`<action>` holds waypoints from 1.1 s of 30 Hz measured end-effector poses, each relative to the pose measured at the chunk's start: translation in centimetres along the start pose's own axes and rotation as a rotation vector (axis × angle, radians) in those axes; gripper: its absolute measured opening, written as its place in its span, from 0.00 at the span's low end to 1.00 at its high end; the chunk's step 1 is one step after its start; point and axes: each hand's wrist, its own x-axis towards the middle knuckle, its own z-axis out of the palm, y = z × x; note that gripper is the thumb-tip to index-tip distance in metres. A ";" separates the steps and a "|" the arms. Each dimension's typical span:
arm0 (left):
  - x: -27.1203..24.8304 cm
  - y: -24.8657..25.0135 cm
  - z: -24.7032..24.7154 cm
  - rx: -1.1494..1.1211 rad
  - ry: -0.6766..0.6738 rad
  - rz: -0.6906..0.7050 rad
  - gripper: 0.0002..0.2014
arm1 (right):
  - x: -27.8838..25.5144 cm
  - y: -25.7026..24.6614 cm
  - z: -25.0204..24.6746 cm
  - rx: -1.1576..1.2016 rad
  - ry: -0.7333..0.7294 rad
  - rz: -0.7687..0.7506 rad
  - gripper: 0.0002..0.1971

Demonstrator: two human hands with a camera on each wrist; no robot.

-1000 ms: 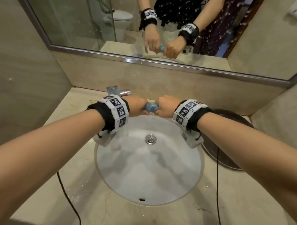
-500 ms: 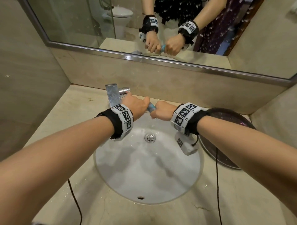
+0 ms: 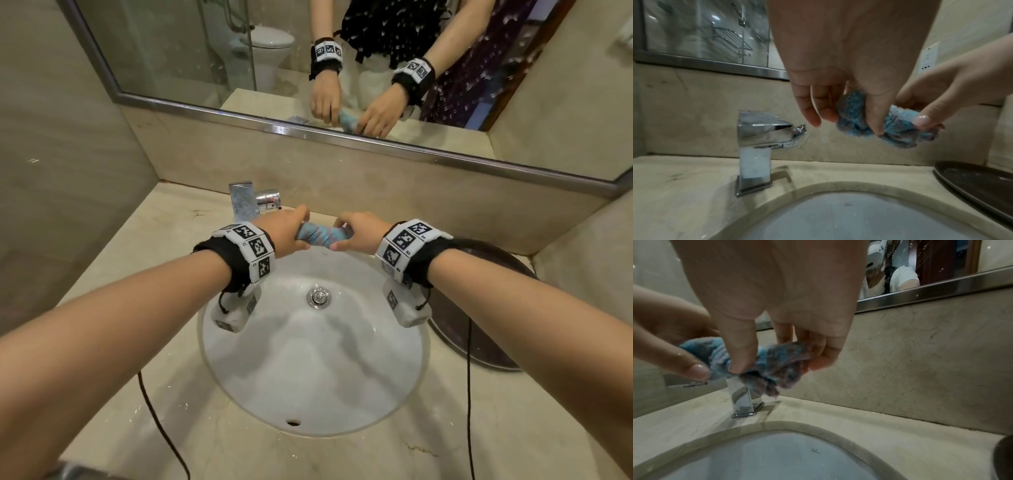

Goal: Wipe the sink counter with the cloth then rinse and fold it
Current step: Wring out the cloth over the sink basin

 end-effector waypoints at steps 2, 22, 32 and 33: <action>-0.5 -0.2 -0.2 -0.034 0.018 -0.034 0.24 | 0.1 0.1 -0.2 0.030 0.001 0.006 0.22; -12.4 -9.3 0.5 -0.484 0.171 -0.429 0.21 | 0.0 -12.9 3.6 0.440 0.242 -0.366 0.09; -16.9 -14.6 -2.0 -1.071 0.179 -0.224 0.07 | 1.3 -22.9 5.4 0.456 0.226 -0.265 0.12; -17.4 -15.7 -2.2 -1.048 0.168 -0.226 0.09 | 1.5 -23.8 5.9 0.473 0.223 -0.262 0.12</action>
